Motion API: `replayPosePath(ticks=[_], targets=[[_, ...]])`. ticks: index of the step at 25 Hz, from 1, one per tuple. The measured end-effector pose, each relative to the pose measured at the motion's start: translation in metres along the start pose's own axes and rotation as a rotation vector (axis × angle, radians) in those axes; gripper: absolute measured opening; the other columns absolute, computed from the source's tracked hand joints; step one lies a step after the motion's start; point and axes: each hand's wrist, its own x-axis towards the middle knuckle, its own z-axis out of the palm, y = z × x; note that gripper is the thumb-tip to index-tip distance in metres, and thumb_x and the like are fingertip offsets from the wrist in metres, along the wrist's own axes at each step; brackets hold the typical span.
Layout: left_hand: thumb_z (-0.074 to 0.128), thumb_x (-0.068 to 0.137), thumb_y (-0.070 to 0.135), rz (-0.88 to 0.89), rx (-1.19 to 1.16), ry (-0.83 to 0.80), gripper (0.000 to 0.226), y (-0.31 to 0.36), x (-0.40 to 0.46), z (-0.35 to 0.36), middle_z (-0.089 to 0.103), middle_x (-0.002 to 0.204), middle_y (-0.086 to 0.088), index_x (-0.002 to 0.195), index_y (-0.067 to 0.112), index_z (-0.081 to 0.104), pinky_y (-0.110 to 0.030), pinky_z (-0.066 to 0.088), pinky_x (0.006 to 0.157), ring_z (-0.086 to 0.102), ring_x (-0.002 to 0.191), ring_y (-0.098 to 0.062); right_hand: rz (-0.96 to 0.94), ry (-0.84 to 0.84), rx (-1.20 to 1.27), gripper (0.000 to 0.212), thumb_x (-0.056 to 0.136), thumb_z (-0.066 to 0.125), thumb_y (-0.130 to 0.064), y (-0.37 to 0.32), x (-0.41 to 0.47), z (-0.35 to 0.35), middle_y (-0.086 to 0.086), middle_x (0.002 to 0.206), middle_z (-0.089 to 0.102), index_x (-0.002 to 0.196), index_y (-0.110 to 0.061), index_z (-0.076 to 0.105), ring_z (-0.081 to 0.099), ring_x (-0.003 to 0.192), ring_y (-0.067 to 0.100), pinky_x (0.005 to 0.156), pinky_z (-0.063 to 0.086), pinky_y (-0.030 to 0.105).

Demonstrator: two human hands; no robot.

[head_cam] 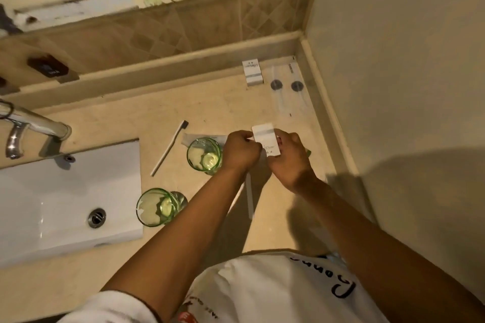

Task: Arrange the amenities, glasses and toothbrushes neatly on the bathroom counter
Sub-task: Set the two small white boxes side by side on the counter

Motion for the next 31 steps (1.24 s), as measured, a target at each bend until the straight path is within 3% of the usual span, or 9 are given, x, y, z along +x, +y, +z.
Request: replayPosePath(ticks=[2, 4, 7, 11, 14, 19, 24, 28, 31], targets=[[0.06, 0.078, 0.0, 0.01, 0.03, 0.062, 0.044, 0.027, 0.028, -0.018, 0.073, 0.118, -0.018, 0.12, 0.006, 0.067, -0.051, 0.06, 0.094, 0.07, 0.107, -0.037, 0.039, -0.042, 0.018, 0.061, 0.082, 0.068, -0.021, -0.027, 0.034, 0.0, 0.004, 0.121, 0.049, 0.136, -0.036, 0.044, 0.061, 0.106, 0.029, 0.091, 0.057, 0.045], [0.061, 0.079, -0.001, 0.011, 0.045, 0.108, 0.049, 0.049, 0.058, -0.036, 0.069, 0.125, -0.018, 0.128, 0.005, 0.063, -0.049, 0.059, 0.096, 0.068, 0.112, -0.037, 0.002, -0.033, 0.084, 0.059, 0.084, 0.069, -0.018, -0.049, 0.066, 0.003, 0.002, 0.117, 0.048, 0.135, -0.037, 0.046, 0.062, 0.102, 0.025, 0.087, 0.06, 0.041], [0.061, 0.08, -0.002, 0.009, 0.076, 0.125, 0.048, 0.068, 0.104, -0.056, 0.069, 0.123, -0.019, 0.127, 0.004, 0.062, -0.049, 0.059, 0.096, 0.069, 0.111, -0.037, -0.059, -0.016, 0.075, 0.054, 0.085, 0.067, -0.013, -0.074, 0.108, 0.012, 0.004, 0.115, 0.051, 0.133, -0.031, 0.053, 0.064, 0.098, 0.025, 0.088, 0.058, 0.037], [0.065, 0.077, -0.006, -0.055, 0.095, 0.108, 0.048, 0.072, 0.167, -0.07, 0.071, 0.12, -0.022, 0.124, 0.003, 0.064, -0.048, 0.06, 0.093, 0.072, 0.106, -0.038, -0.052, -0.071, 0.034, 0.053, 0.082, 0.069, -0.006, -0.079, 0.162, 0.032, 0.013, 0.123, 0.057, 0.133, -0.017, 0.058, 0.063, 0.108, 0.031, 0.096, 0.053, 0.042], [0.068, 0.072, -0.009, -0.09, 0.106, 0.083, 0.051, 0.065, 0.201, -0.071, 0.073, 0.115, -0.024, 0.122, 0.004, 0.066, -0.05, 0.061, 0.092, 0.073, 0.102, -0.04, -0.158, -0.012, -0.001, 0.05, 0.081, 0.07, -0.004, -0.069, 0.185, 0.045, 0.023, 0.115, 0.063, 0.131, -0.005, 0.06, 0.06, 0.107, 0.037, 0.093, 0.051, 0.043], [0.065, 0.076, -0.008, -0.047, 0.102, 0.079, 0.045, 0.058, 0.23, -0.068, 0.076, 0.11, -0.016, 0.118, 0.007, 0.072, -0.047, 0.06, 0.094, 0.073, 0.103, -0.033, -0.113, -0.005, -0.218, 0.063, 0.088, 0.068, -0.016, -0.067, 0.206, 0.057, 0.015, 0.125, 0.056, 0.146, -0.014, 0.045, 0.056, 0.118, 0.028, 0.1, 0.051, 0.036], [0.07, 0.077, -0.002, 0.016, 0.157, 0.146, 0.043, 0.055, 0.237, -0.062, 0.077, 0.104, -0.007, 0.117, 0.012, 0.073, -0.041, 0.06, 0.094, 0.073, 0.102, -0.024, -0.125, 0.045, -0.345, 0.059, 0.09, 0.067, -0.019, -0.062, 0.214, 0.062, 0.014, 0.127, 0.054, 0.144, -0.015, 0.044, 0.054, 0.119, 0.028, 0.098, 0.05, 0.033], [0.07, 0.079, 0.001, 0.029, 0.142, 0.173, 0.044, 0.056, 0.233, -0.057, 0.076, 0.1, -0.005, 0.122, 0.012, 0.07, -0.04, 0.058, 0.097, 0.072, 0.101, -0.025, -0.115, 0.082, -0.346, 0.055, 0.088, 0.07, -0.021, -0.057, 0.216, 0.063, 0.014, 0.132, 0.053, 0.139, -0.014, 0.049, 0.053, 0.124, 0.029, 0.102, 0.05, 0.036], [0.07, 0.083, 0.009, 0.167, 0.236, 0.176, 0.047, 0.053, 0.227, -0.057, 0.072, 0.102, -0.006, 0.129, 0.013, 0.065, -0.039, 0.057, 0.095, 0.071, 0.096, -0.025, -0.062, 0.143, -0.258, 0.054, 0.086, 0.073, -0.022, -0.047, 0.218, 0.057, 0.011, 0.134, 0.049, 0.136, -0.017, 0.051, 0.051, 0.125, 0.027, 0.103, 0.051, 0.036]])
